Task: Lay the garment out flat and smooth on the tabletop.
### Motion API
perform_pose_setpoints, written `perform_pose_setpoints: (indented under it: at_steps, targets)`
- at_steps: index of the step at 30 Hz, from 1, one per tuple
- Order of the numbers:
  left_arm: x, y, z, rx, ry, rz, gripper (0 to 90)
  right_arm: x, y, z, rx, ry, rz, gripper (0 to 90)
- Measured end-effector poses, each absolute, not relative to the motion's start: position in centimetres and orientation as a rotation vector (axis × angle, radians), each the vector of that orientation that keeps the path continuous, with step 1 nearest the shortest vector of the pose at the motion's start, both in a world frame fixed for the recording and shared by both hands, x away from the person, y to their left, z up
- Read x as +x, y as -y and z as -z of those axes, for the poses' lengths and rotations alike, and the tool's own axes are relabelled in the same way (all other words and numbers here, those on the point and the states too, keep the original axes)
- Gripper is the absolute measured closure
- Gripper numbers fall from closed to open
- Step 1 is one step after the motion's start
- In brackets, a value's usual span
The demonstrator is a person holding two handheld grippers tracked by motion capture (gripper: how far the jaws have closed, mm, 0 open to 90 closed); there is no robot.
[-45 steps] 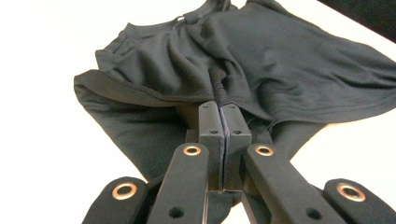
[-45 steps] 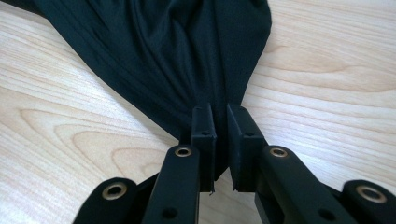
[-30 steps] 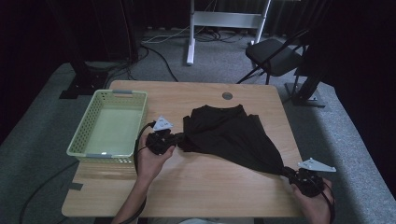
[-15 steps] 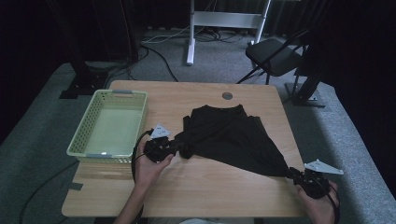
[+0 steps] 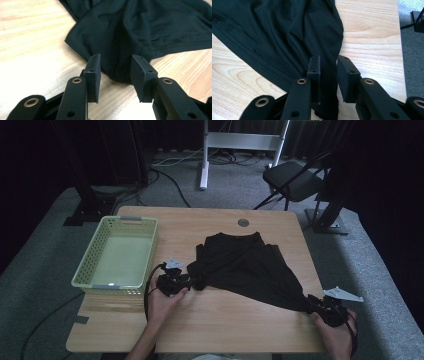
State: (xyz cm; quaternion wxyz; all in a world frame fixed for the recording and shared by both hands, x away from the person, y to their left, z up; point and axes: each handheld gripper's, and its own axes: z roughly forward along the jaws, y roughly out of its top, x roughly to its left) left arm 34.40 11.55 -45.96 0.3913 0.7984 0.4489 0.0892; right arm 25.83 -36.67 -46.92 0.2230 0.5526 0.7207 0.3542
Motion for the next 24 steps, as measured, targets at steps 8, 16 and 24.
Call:
perform_pose_setpoints:
  at_steps: [8,16,24]
  targets:
    - [34.7,-9.6,46.6,2.071,-1.120,-0.231,59.5,26.3,36.3,47.2,1.524,-2.002,-0.981,69.7]
    - [34.6,-8.9,47.1,2.094,-1.119,-0.243,59.0,26.8,35.9,47.7,1.519,-2.004,-0.958,61.2]
    - [34.2,-8.4,47.3,2.107,-1.120,-0.309,60.0,27.0,35.3,48.3,1.503,-2.028,-0.888,56.8]
